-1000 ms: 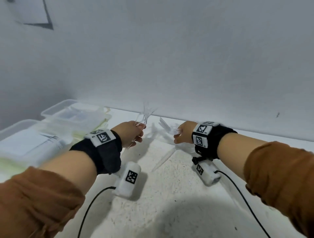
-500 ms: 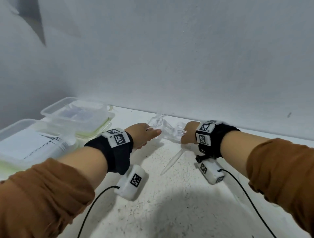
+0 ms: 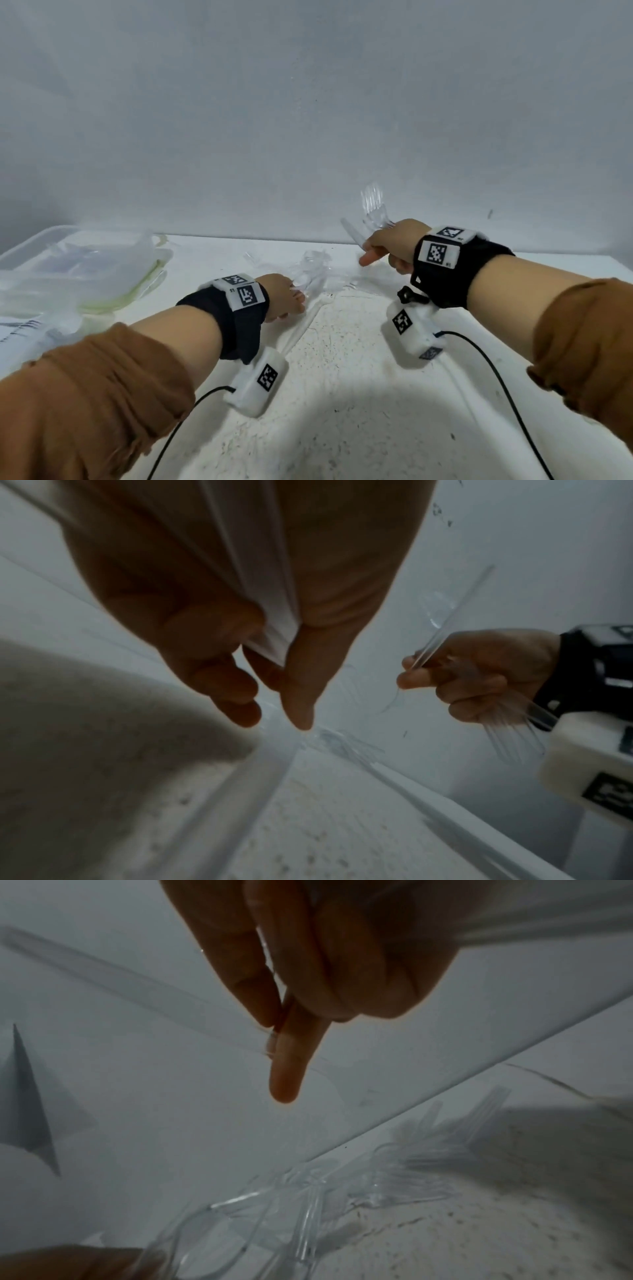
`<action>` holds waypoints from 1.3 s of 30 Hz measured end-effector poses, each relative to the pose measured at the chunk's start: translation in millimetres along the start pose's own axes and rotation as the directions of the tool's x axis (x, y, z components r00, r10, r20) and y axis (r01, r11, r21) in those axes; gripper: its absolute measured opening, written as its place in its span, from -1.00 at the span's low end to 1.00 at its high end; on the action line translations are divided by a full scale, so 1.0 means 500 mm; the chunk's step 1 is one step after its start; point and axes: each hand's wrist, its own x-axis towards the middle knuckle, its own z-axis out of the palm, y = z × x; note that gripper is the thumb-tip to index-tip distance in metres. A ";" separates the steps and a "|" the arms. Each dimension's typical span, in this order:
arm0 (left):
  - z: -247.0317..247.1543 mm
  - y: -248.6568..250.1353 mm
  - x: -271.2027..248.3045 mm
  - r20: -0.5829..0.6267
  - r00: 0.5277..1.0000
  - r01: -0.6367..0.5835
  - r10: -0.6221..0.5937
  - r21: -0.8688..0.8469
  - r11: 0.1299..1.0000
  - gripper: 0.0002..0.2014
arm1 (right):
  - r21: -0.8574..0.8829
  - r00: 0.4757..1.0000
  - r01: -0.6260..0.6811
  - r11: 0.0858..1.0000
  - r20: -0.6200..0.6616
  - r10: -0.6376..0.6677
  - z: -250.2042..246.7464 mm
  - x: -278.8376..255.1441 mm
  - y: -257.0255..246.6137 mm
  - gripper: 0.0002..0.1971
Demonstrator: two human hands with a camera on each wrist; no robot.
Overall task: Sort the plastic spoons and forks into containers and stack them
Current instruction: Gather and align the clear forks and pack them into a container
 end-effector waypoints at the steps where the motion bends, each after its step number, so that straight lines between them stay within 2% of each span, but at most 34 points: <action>1: 0.004 0.009 0.001 0.012 1.000 -0.011 0.010 0.047 0.999 -0.82 | 0.023 1.000 0.002 1.000 -0.015 -0.002 -0.006 -0.005 0.005 -0.82; 3: 0.007 0.029 -0.003 0.035 0.999 -0.029 0.022 0.194 0.981 -0.77 | 0.048 0.999 0.027 0.998 -0.018 -0.026 -0.015 -0.019 0.014 -0.85; 4: 0.009 0.037 -0.005 0.041 0.999 -0.031 0.021 0.265 0.964 -0.65 | 0.041 0.999 0.039 0.998 -0.019 -0.038 -0.019 -0.024 0.019 -0.84; 5: 0.010 0.043 -0.006 0.040 0.999 -0.031 0.019 0.309 0.951 -0.54 | 0.023 0.999 0.050 0.998 -0.023 -0.049 -0.023 -0.027 0.026 -0.81; 7: 0.016 0.048 0.000 0.030 1.000 -0.014 0.004 0.337 0.942 -0.45 | -0.009 0.997 0.063 0.998 -0.032 -0.064 -0.027 -0.037 0.036 -0.77; 10: 0.021 0.050 0.006 0.010 1.000 -0.004 0.001 0.374 0.927 -0.45 | 0.042 0.997 0.078 0.996 -0.025 -0.077 -0.028 -0.047 0.048 -0.72; 12: 0.017 0.052 0.005 0.029 0.999 -0.025 0.015 0.377 0.926 -0.52 | 0.045 0.996 0.078 0.996 -0.049 -0.076 -0.026 -0.051 0.051 -0.74; 15: 0.007 0.039 0.006 0.062 0.997 -0.056 0.041 0.259 0.964 -0.79 | 0.087 0.989 0.085 0.993 -0.128 -0.074 -0.017 -0.049 0.054 -0.84; 17: -0.001 0.021 0.006 0.089 0.995 -0.068 0.054 0.160 0.985 -0.82 | 0.148 0.986 0.105 0.983 -0.144 -0.084 -0.008 -0.040 0.052 -0.85; 21: -0.019 -0.015 -0.011 0.100 0.989 -0.103 0.106 -0.035 0.994 -0.76 | 0.133 0.989 0.130 0.983 -0.089 -0.119 0.006 -0.024 0.026 -0.82; 24: -0.032 -0.043 -0.024 0.047 0.991 -0.112 0.122 -0.178 0.978 -0.76 | 0.037 0.990 0.134 0.990 -0.049 -0.132 0.023 -0.009 0.002 -0.70; 28: -0.046 -0.076 -0.031 -0.088 0.994 -0.089 0.059 -0.394 0.915 -0.82 | -0.071 0.986 0.166 0.984 0.006 -0.166 0.051 0.026 -0.022 -0.72; 32: -0.055 -0.094 -0.031 -0.197 0.980 -0.081 -0.025 -0.511 0.856 -0.60 | -0.208 0.981 0.185 0.960 0.091 -0.169 0.071 0.063 -0.044 -0.72; 34: -0.060 -0.101 -0.026 -0.235 0.971 -0.103 -0.030 -0.530 0.842 -0.59 | -0.330 0.979 0.194 0.924 0.124 -0.162 0.077 0.077 -0.055 -0.67; 38: -0.077 -0.104 -0.012 -0.283 0.959 -0.111 -0.029 -0.467 0.877 -0.86 | -0.632 0.964 0.265 0.728 0.193 -0.183 0.091 0.110 -0.073 -0.63; 39: -0.081 -0.104 -0.006 -0.297 0.954 -0.106 -0.039 -0.455 0.884 -0.85 | -0.669 0.964 0.266 0.695 0.198 -0.178 0.097 0.122 -0.073 -0.65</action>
